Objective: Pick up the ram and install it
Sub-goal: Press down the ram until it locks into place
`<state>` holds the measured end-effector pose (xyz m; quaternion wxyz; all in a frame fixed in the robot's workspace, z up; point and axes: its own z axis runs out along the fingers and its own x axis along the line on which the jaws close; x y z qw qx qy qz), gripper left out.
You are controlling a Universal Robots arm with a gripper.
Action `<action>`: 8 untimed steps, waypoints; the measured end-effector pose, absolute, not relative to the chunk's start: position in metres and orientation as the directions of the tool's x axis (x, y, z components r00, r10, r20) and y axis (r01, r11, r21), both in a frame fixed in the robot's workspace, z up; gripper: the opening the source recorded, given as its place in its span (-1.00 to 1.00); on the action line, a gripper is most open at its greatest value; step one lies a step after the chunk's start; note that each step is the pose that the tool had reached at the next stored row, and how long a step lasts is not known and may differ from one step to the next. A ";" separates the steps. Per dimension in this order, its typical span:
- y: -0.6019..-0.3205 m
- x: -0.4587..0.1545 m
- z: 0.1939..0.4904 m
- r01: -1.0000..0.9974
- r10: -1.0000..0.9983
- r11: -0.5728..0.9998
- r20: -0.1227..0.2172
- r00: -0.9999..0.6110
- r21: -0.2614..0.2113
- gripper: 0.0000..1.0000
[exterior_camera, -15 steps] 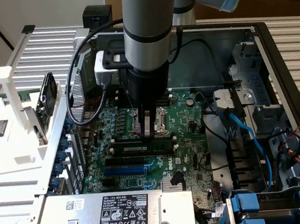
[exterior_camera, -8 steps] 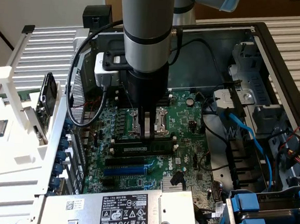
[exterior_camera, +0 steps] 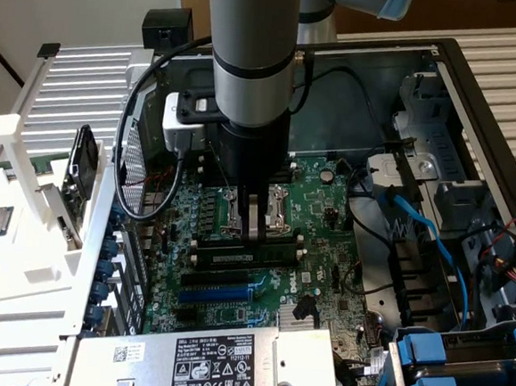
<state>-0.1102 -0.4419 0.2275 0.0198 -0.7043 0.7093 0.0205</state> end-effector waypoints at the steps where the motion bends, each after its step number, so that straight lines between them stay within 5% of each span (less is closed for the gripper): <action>1: -0.442 -0.110 0.227 -1.000 -0.998 0.007 -0.057 -0.007 0.001 -0.79; 8: -0.442 -0.110 0.227 -1.000 -0.998 0.005 -0.057 -0.005 0.002 -0.79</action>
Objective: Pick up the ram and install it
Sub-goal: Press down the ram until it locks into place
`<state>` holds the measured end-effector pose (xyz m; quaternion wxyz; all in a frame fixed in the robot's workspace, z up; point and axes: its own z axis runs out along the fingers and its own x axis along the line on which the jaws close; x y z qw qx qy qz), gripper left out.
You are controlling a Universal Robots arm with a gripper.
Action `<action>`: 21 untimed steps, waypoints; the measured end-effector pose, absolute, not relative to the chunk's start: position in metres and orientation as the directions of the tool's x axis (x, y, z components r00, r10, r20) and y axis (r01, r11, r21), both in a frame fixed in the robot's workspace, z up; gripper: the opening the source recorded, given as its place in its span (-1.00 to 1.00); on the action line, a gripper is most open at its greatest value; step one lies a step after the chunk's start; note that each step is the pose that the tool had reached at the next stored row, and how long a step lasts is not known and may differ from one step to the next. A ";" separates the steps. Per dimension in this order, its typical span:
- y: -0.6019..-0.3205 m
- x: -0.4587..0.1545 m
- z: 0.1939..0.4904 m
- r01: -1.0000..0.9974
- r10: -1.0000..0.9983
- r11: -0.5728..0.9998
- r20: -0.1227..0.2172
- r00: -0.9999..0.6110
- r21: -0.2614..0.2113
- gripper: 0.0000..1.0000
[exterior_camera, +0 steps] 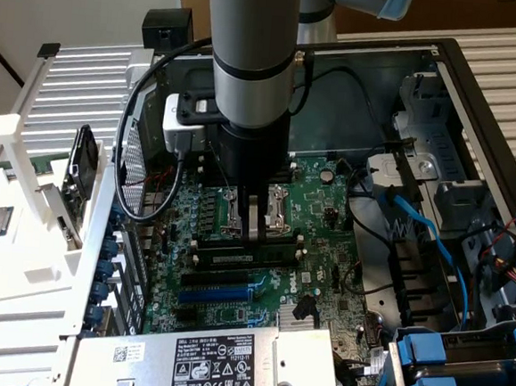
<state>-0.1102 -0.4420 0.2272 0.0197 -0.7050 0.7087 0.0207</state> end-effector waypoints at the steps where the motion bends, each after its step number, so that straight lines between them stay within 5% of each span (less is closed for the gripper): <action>1: -0.442 -0.110 0.228 -1.000 -0.998 0.005 -0.058 -0.005 0.001 -0.79; 10: -0.442 -0.110 0.259 -1.000 -0.998 0.005 -0.057 -0.005 0.002 -0.79; 21: -0.442 -0.110 0.260 -0.992 -0.990 0.130 -0.057 -0.130 0.003 -0.79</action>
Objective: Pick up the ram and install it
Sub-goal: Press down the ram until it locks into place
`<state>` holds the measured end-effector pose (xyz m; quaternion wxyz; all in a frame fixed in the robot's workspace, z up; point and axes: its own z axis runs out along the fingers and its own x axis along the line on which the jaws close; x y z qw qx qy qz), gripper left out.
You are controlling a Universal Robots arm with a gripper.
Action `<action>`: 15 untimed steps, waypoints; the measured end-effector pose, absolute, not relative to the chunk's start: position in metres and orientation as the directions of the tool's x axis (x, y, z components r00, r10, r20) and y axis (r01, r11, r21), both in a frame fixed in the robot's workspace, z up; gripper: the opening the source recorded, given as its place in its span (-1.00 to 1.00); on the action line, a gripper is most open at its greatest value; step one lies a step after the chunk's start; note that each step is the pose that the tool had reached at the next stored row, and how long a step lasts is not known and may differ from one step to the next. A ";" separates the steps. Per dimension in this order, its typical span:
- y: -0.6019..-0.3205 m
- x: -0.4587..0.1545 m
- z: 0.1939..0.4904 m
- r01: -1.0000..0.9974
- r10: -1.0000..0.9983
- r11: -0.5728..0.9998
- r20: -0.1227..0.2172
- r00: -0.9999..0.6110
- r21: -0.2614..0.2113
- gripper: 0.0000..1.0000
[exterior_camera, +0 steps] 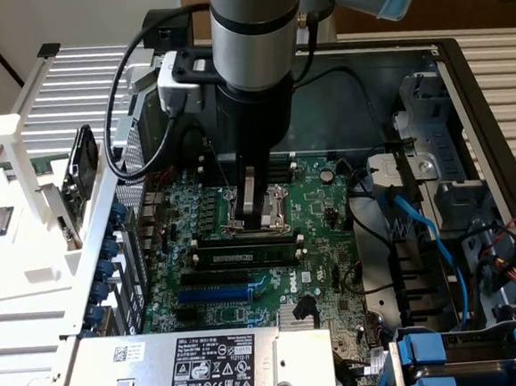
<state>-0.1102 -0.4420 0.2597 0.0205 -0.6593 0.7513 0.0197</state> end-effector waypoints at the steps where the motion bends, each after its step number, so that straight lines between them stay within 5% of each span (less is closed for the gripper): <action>1: -0.442 -0.110 0.260 -0.990 -0.988 0.144 -0.057 -0.144 0.003 -0.79; 15: -0.442 -0.110 0.258 -0.899 -0.897 0.438 -0.055 -0.438 0.002 -0.79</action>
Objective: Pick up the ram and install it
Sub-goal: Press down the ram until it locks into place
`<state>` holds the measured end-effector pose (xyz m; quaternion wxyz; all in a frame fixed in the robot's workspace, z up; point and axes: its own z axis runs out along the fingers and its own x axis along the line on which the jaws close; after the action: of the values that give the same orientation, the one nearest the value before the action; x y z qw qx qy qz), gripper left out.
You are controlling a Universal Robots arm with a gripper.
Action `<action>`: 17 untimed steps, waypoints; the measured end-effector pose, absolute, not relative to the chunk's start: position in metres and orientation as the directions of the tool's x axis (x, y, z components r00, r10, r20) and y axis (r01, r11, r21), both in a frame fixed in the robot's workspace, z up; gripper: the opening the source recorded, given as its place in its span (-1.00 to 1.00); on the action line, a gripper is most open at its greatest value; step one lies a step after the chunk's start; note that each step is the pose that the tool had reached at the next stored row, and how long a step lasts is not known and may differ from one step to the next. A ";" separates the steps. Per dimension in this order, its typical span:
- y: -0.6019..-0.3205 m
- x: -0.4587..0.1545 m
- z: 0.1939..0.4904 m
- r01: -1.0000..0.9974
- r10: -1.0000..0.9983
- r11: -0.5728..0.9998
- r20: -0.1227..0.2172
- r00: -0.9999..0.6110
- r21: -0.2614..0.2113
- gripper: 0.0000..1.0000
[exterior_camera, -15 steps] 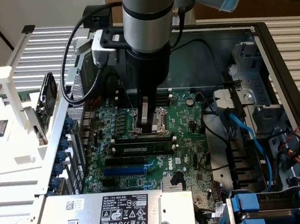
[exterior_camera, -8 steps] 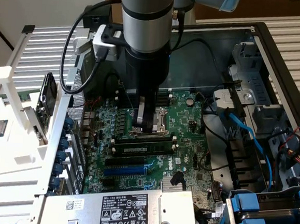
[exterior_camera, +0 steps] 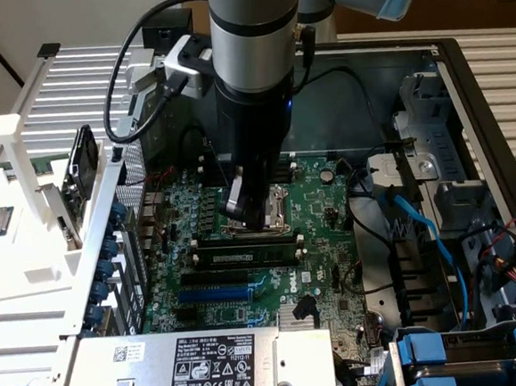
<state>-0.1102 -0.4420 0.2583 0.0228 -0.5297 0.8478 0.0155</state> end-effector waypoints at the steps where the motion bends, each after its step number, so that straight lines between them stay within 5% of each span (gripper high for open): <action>1: -0.442 -0.110 0.258 -0.887 -0.886 0.462 -0.055 -0.461 0.002 -0.79; 17: -0.442 -0.110 0.258 -0.660 -0.659 0.751 -0.053 -0.750 0.001 -0.79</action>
<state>-0.1102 -0.4420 0.2577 0.0247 -0.3528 0.9353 0.0099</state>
